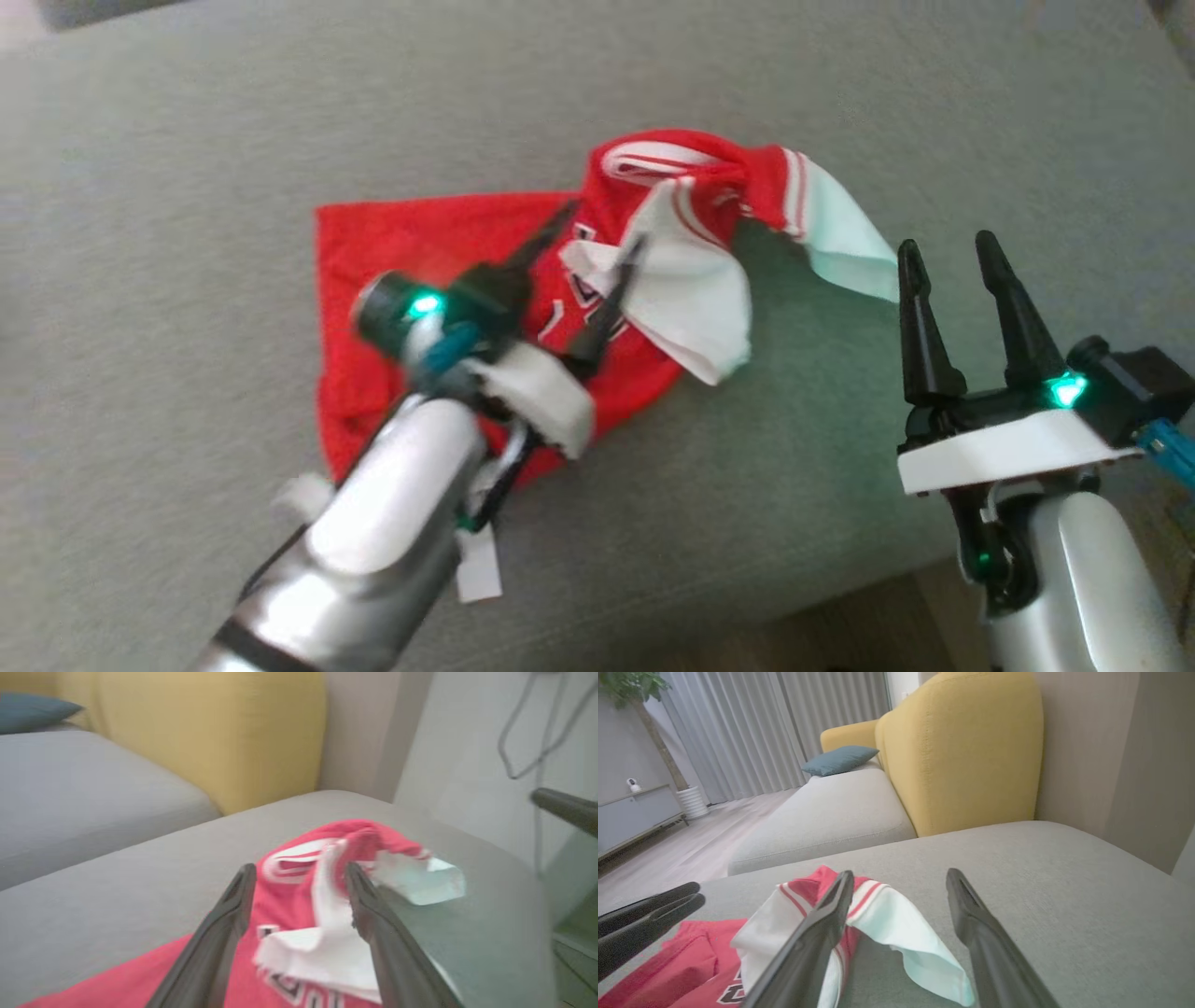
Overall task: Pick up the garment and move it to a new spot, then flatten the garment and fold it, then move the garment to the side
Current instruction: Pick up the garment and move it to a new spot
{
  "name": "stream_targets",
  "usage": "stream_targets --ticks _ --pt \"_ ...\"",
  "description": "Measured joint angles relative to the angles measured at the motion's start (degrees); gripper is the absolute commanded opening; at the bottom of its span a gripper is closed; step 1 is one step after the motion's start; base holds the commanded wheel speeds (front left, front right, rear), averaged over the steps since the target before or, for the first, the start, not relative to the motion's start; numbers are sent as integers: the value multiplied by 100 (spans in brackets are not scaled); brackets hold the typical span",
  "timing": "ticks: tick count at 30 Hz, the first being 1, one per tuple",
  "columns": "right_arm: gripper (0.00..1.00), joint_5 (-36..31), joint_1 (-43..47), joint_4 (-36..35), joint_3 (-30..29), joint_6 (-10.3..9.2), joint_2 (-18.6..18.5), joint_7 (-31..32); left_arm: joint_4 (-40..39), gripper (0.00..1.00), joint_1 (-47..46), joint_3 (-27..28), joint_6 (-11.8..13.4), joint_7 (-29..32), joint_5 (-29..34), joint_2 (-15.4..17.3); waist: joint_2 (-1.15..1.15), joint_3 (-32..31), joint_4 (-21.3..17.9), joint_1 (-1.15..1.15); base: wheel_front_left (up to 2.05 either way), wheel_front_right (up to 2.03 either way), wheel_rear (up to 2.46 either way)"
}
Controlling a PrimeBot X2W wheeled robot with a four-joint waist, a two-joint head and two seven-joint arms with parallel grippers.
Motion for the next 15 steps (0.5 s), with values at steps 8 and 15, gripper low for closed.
stream_targets --ticks 8,15 --pt "100 -272 249 -268 -161 0 0 346 -1077 100 962 1343 765 -33 51 630 0 -401 767 0 0 0 0" --pt "100 -456 439 -388 -309 0 0 603 -1550 100 1988 2353 953 -43 225 901 0 -685 1372 0 0 0 0"
